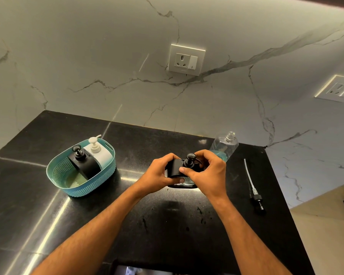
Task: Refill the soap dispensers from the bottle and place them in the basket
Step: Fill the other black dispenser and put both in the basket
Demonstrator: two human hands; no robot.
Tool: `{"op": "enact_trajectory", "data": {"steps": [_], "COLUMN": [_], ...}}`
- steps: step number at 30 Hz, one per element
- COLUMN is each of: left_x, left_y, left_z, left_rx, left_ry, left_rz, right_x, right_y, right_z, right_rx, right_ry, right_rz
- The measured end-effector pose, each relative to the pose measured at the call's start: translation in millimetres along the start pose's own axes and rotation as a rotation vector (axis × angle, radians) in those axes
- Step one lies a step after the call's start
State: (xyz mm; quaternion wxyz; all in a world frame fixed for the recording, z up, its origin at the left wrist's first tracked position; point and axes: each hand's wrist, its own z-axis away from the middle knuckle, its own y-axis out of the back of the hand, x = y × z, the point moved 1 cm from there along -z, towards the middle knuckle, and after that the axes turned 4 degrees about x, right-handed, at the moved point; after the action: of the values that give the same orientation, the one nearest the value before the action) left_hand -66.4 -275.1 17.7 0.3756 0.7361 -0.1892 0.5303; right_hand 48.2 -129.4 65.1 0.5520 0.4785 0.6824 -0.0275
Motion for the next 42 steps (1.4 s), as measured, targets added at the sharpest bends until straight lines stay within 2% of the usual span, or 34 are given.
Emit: {"op": "enact_trajectory", "data": {"steps": [9, 17, 21, 25, 30, 35, 42], "left_x": [0, 5, 9, 14, 13, 12, 9], "left_y": [8, 33, 50, 76, 118, 149, 183], "left_z": [0, 9, 18, 35, 63, 99, 145], "left_rx": [0.007, -0.007, -0.019, 0.035, 0.214, 0.550, 0.967], "left_ry": [0.000, 0.018, 0.019, 0.045, 0.070, 0.020, 0.026], "left_rz": [-0.003, 0.013, -0.001, 0.007, 0.076, 0.105, -0.175], "right_x": [-2, 5, -5, -25, -56, -93, -139], "right_y": [2, 19, 11, -6, -38, -78, -141], "right_z": [-4, -14, -15, -12, -1, 7, 19], "right_rx": [-0.099, -0.409, -0.410, -0.398, -0.366, -0.337, -0.337], "right_ry": [0.082, 0.161, 0.205, 0.228, 0.223, 0.258, 0.299], "right_rz": [0.041, 0.199, 0.186, 0.107, -0.021, -0.108, -0.146]}}
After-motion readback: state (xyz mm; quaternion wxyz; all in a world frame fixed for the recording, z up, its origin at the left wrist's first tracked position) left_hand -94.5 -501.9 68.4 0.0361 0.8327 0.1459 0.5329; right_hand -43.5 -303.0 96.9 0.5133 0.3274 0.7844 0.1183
